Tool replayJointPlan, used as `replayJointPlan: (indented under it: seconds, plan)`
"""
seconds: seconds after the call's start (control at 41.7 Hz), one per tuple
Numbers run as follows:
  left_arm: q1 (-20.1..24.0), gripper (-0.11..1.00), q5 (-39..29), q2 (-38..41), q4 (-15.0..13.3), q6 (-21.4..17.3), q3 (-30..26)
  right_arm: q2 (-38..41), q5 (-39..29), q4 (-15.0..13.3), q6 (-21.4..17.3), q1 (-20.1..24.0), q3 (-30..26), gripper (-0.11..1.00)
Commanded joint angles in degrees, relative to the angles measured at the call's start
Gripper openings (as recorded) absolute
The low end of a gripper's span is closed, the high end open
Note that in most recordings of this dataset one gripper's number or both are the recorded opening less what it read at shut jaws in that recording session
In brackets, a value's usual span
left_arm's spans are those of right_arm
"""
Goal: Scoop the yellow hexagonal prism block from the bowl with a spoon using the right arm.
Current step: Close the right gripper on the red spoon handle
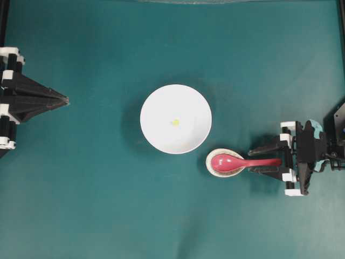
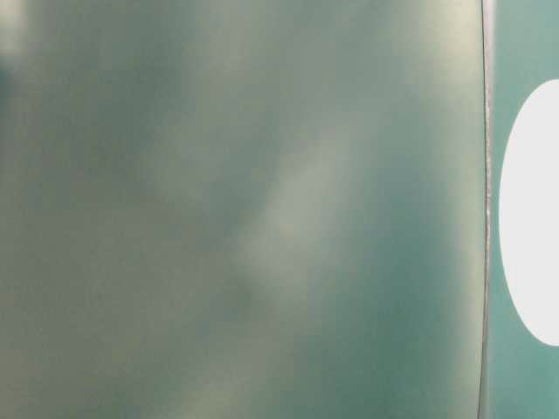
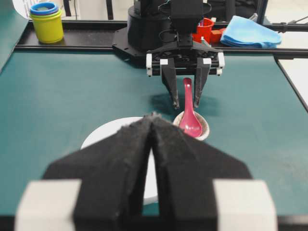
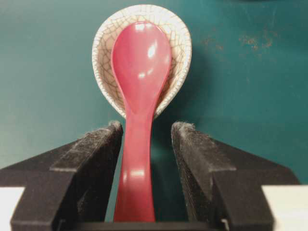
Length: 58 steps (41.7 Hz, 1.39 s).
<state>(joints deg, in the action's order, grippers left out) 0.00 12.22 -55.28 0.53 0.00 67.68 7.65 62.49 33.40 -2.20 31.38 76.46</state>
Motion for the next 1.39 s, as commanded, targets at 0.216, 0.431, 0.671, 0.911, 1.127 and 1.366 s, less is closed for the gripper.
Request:
replayJointPlan:
  seconds: [0.216,0.431,0.671,0.911,1.127,1.366]
  plan:
    - [0.0,0.03,0.6,0.3,0.1,-0.2,-1.7,-0.6,0.3,0.2,-0.1,0.3,-0.4,0.52]
    - [0.0,0.03,0.7,0.3,0.1,-0.2,-1.7,-0.6,0.3,0.2,-0.1,0.3,-0.4,0.48]
    - [0.0,0.03,0.7,0.3,0.1,-0.2,-1.7,-0.6,0.3,0.2,-0.1,0.3,-0.4,0.34]
    - [0.0,0.03,0.7,0.3,0.1,-0.2,-1.7,-0.6,0.2,0.1,-0.1,0.3,-0.4,0.33]
    - [0.0,0.03,0.7,0.3,0.1,-0.2,-1.7,-0.6,0.2,-0.1,-0.1,0.3,-0.4,0.33]
    - [0.0,0.03,0.7,0.3,0.1,-0.2,-1.7,-0.6,0.1,-0.1,-0.1,0.3,-0.4,0.31]
